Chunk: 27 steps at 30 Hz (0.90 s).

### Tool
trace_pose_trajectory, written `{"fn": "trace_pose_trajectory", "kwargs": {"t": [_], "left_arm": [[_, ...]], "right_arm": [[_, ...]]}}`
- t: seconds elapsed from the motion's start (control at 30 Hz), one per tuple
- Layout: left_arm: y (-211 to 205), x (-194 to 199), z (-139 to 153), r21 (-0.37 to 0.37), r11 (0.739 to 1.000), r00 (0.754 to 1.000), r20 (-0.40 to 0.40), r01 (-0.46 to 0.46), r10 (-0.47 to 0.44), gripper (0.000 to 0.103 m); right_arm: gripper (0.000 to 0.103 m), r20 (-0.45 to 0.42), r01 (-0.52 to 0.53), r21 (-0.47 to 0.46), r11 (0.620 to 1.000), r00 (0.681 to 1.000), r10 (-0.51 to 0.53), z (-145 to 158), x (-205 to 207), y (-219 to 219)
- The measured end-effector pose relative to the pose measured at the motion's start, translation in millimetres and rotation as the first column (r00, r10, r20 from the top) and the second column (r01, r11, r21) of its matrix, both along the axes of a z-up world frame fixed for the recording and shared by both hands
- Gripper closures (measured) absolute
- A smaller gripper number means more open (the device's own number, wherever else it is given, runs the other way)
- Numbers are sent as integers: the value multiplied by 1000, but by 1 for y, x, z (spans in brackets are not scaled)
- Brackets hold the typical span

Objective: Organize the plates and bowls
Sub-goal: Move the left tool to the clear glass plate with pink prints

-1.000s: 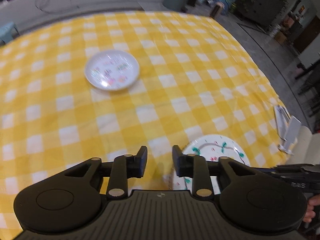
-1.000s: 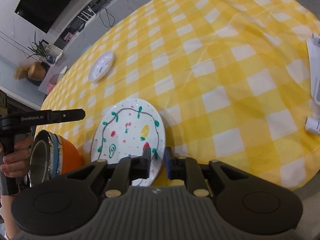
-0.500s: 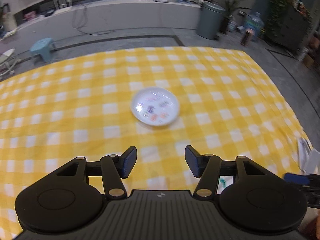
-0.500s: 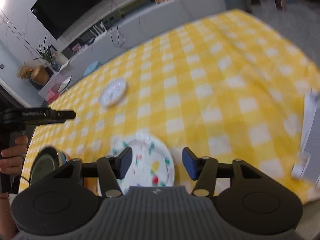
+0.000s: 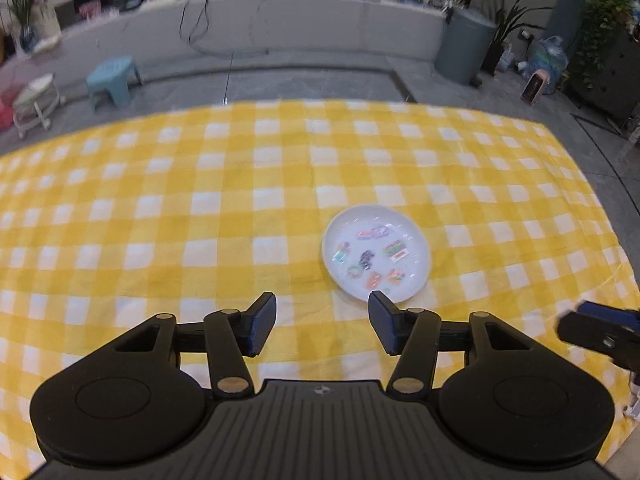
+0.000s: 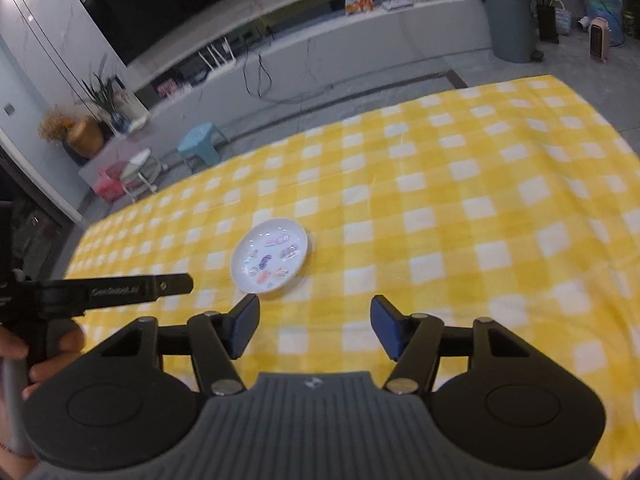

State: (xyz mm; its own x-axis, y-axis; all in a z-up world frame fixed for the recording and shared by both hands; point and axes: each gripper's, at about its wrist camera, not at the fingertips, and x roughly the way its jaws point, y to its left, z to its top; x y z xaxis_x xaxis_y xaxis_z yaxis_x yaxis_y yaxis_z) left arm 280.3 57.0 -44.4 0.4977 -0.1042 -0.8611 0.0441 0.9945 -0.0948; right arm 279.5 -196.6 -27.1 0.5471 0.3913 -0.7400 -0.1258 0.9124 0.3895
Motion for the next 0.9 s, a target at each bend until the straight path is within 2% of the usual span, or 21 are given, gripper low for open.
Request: {"fn": "trace_pose_trajectory", "kwargs": {"t": [0.17,0.33,0.5,0.67,0.83,0.87,0.9], "left_arm": [[11,18,-14,-49,998,999,-41,-28,26,50],[19,30,-27,-53,997,996,-72,-50,46,53],[29,34,-37,-152,986,994,-95,-74,60,62],[38,46,-47,-254,960,987,-137,-117,84,62],[36,49,-48,-230,967,989,-128,-105,77,62],[35,50,-48,-220,971,990,-125,-98,72,65],[29,52,-49,-205,974,990,-126,-94,69,74]], "right_arm": [[52,-52,-2,-60,998,999,-1,-30,41,26],[60,-99,19,-43,999,995,-23,-55,67,41],[70,-129,39,-13,999,991,-40,-70,78,49],[74,-66,85,18,996,994,-84,-70,82,51],[78,-67,78,15,997,995,-77,-79,90,61],[80,-59,68,2,998,996,-68,-79,92,65],[85,-51,56,-15,998,997,-57,-79,92,68]]}}
